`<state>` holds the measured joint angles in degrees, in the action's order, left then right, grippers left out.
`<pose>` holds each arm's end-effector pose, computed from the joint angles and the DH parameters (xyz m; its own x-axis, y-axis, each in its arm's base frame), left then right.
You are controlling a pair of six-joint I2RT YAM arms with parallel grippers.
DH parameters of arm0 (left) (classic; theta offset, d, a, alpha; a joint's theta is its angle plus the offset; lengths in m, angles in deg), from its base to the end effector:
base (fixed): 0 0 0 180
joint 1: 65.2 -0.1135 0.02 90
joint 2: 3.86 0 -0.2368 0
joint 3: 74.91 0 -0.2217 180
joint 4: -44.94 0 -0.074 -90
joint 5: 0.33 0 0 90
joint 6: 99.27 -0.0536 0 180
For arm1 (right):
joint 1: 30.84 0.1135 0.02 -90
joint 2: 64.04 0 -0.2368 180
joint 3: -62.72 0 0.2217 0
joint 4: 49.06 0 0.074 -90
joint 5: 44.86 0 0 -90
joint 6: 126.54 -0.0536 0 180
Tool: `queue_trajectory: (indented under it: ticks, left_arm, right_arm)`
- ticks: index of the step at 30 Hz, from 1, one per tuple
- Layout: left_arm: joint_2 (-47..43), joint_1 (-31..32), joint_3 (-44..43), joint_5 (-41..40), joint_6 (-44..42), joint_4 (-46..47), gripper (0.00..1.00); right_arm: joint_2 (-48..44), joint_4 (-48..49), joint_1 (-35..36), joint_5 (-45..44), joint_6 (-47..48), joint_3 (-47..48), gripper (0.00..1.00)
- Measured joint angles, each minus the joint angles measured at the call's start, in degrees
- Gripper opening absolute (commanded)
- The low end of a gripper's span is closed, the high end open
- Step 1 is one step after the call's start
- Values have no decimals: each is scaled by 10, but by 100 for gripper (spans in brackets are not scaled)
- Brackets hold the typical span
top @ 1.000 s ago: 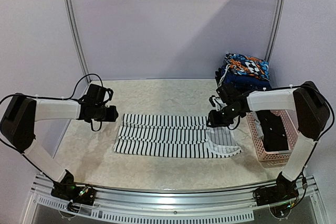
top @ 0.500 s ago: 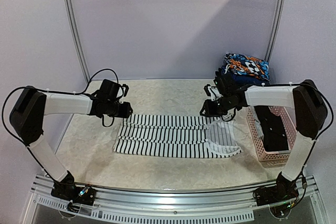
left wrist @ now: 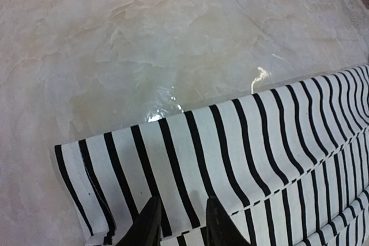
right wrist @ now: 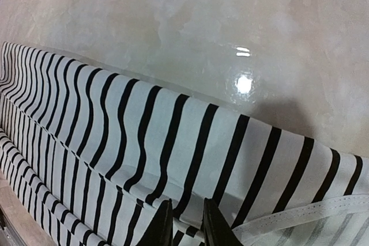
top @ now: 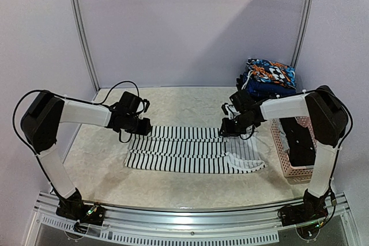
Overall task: Fold and stack the mixed laundry pile
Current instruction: Adjust the rectangle-folded tank top at the center of the board.
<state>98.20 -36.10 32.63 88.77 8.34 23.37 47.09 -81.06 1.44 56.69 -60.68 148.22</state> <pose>0.2995 -0.1657 0.1362 -0.7933 0.0953 -0.6013 0.2494 0.9519 -0.1780 0.3096 0.2083 0.1316 -0.9027 -0.0963 -0.4194 -0.2682 0.8881 0.3733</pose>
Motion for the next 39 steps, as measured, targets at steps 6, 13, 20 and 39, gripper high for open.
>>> queue_trajectory:
  ticks: [6,13,20,39]
  left_arm:
    - [-1,16,23,-8,0,-3,27]
    - [-13,23,52,-20,4,-6,26]
    - [-49,40,74,-36,10,-14,26]
    - [-90,48,68,-64,-7,-21,26]
  right_arm:
    - [0,-2,8,0,0,-22,18]
    - [-8,-4,20,-2,0,-37,17]
    - [-36,-10,38,-7,0,-56,17]
    - [-111,-16,50,-33,-15,-92,19]
